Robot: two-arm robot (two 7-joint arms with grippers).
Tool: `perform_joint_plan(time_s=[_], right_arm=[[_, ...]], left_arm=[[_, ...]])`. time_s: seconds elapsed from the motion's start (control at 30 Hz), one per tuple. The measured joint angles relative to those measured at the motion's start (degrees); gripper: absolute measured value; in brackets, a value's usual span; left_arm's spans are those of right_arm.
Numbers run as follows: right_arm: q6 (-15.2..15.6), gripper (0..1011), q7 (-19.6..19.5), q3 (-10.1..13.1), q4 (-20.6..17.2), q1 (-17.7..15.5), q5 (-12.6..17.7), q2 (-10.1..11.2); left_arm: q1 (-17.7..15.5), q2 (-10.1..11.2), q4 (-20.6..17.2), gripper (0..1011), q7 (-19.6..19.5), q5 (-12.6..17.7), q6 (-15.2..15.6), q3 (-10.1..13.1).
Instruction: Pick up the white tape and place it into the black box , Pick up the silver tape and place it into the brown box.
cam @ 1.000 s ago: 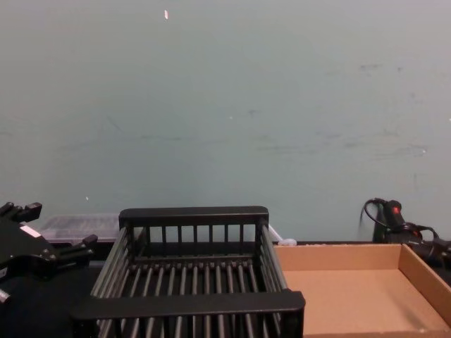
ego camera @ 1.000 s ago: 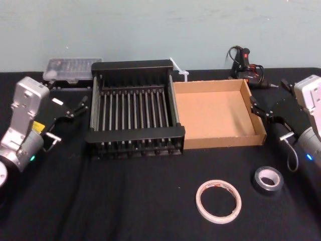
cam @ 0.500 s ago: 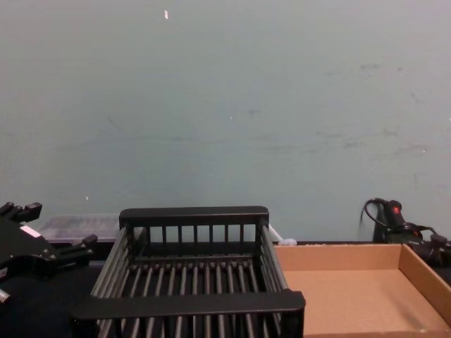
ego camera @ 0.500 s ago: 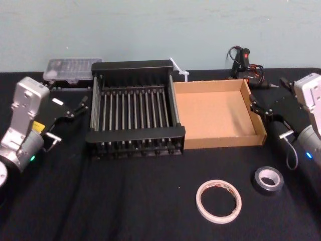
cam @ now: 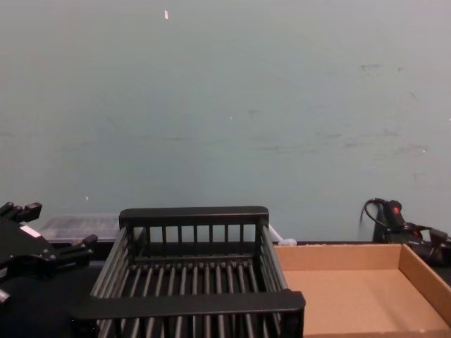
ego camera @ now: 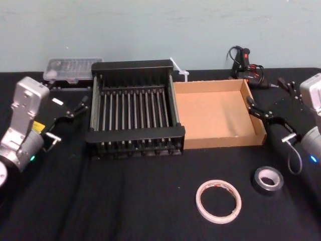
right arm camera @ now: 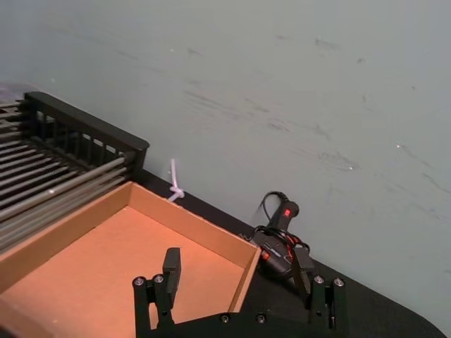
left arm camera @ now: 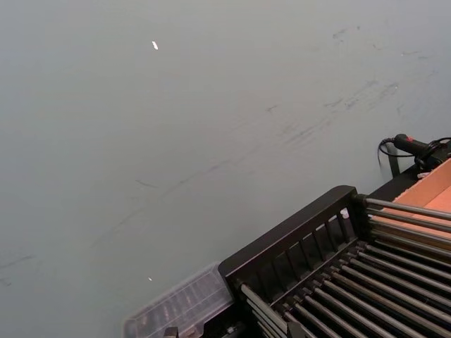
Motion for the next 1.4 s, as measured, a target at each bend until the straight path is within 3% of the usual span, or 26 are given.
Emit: perform_joint_plan(time_s=[0.77, 1.4], right_arm=[[2.0, 1002, 4.7, 7.2, -12.6, -11.1, 3.5, 5.1], [6.5, 1002, 7.6, 11.9, -17.1, -18.8, 5.0, 7.6]], left_arm=[[0.0, 0.0, 0.0, 1001, 0.0, 0.0, 0.0, 0.0], [0.0, 0.0, 0.0, 1001, 0.0, 0.0, 0.0, 0.0]])
